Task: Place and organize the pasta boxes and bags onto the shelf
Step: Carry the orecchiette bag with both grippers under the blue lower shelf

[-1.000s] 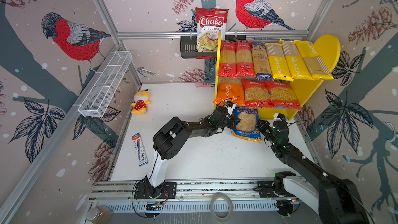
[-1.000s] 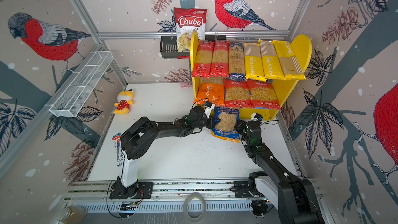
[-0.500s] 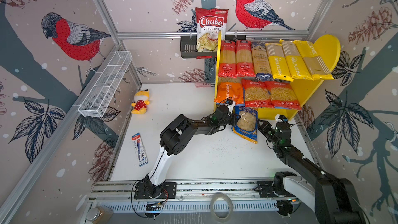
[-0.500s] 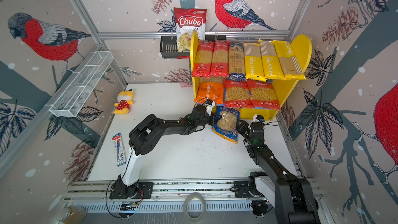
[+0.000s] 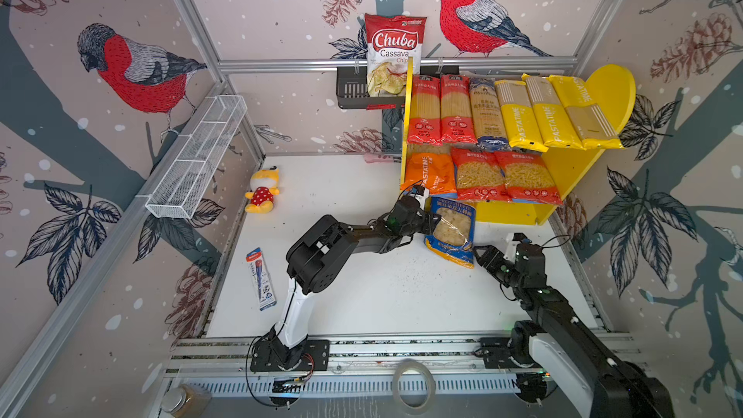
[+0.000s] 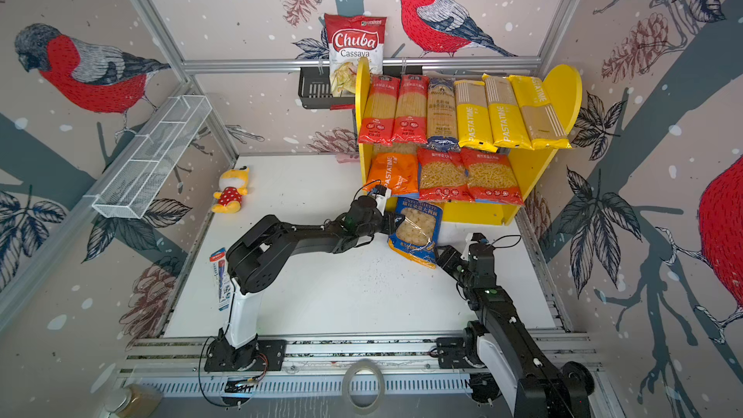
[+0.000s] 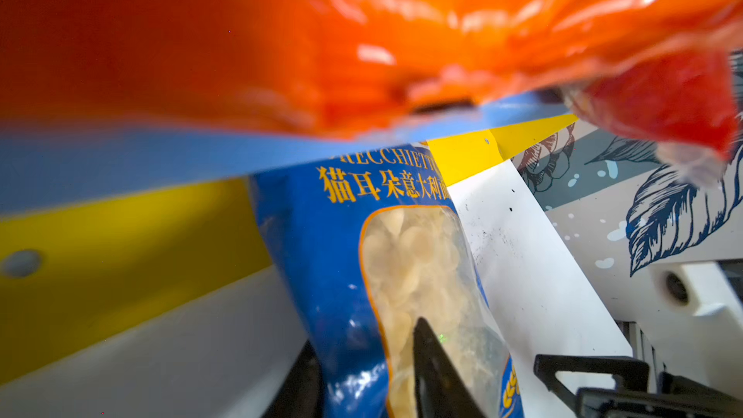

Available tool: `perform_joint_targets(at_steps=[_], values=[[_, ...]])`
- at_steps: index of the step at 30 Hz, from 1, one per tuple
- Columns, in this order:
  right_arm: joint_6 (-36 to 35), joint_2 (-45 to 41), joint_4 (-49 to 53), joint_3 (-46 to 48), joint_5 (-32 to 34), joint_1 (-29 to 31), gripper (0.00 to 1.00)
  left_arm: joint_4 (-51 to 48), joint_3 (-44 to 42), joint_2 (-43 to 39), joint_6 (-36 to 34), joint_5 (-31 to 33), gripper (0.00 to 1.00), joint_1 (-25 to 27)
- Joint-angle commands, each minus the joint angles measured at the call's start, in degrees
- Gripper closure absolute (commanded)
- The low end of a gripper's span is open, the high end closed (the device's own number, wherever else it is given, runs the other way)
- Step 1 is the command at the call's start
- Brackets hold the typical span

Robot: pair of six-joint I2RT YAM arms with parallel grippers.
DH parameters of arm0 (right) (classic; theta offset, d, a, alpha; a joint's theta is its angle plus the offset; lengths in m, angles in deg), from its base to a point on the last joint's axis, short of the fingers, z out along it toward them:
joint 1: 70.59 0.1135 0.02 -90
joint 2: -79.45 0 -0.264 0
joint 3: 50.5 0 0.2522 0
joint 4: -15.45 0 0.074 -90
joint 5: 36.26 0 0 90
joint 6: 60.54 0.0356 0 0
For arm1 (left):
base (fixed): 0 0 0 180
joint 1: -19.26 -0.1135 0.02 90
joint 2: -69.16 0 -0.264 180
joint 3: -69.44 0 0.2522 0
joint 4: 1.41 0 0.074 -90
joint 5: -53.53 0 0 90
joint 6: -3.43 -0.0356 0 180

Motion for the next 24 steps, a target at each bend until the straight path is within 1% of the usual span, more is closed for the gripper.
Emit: perform_joint_targets(at_steps=[1, 3, 5, 7, 10, 11, 14, 18, 21, 24], values=[[0.4, 0.0, 1.0, 0.0, -2.0, -0.1, 0.3, 0.7, -2.9, -3.1, -0.8, 0.1, 0.56, -0.1], [0.4, 0.3, 0.8, 0.2, -3.4, 0.0, 0.3, 1.1, -4.6, -3.8, -0.6, -0.8, 0.51, -0.1], [0.7, 0.8, 0.9, 0.3, -5.1, 0.0, 0.3, -1.4, -5.1, -4.4, -0.3, -2.6, 0.51, -0.2], [0.7, 0.7, 2.2, 0.1, -6.7, 0.3, 0.31, -2.4, -7.9, -6.6, 0.0, -4.0, 0.49, 0.0], [0.8, -1.4, 3.9, 0.9, -6.7, 1.0, 0.31, 0.4, -15.3, -10.7, 2.4, -6.0, 0.37, -0.1], [1.0, -2.3, 4.1, 1.3, -6.5, 1.0, 0.3, 1.2, -16.8, -12.0, 3.2, -7.2, 0.35, -0.1], [1.8, -4.3, 2.6, 2.6, -6.3, 1.0, 0.31, 3.5, -20.2, -13.8, 5.2, -9.3, 0.35, 0.6], [3.9, -4.0, -0.9, 4.1, -7.1, 1.3, 0.33, 5.0, -21.6, -11.9, 5.9, -9.8, 0.36, 2.4], [4.7, -1.9, -3.3, 4.6, -7.1, 1.6, 0.34, 7.9, -21.3, -9.6, 7.6, -10.6, 0.41, 2.8], [5.2, 0.6, -6.4, 5.0, -7.1, 1.9, 0.35, 8.9, -20.0, -7.7, 7.9, -10.6, 0.48, 2.8]])
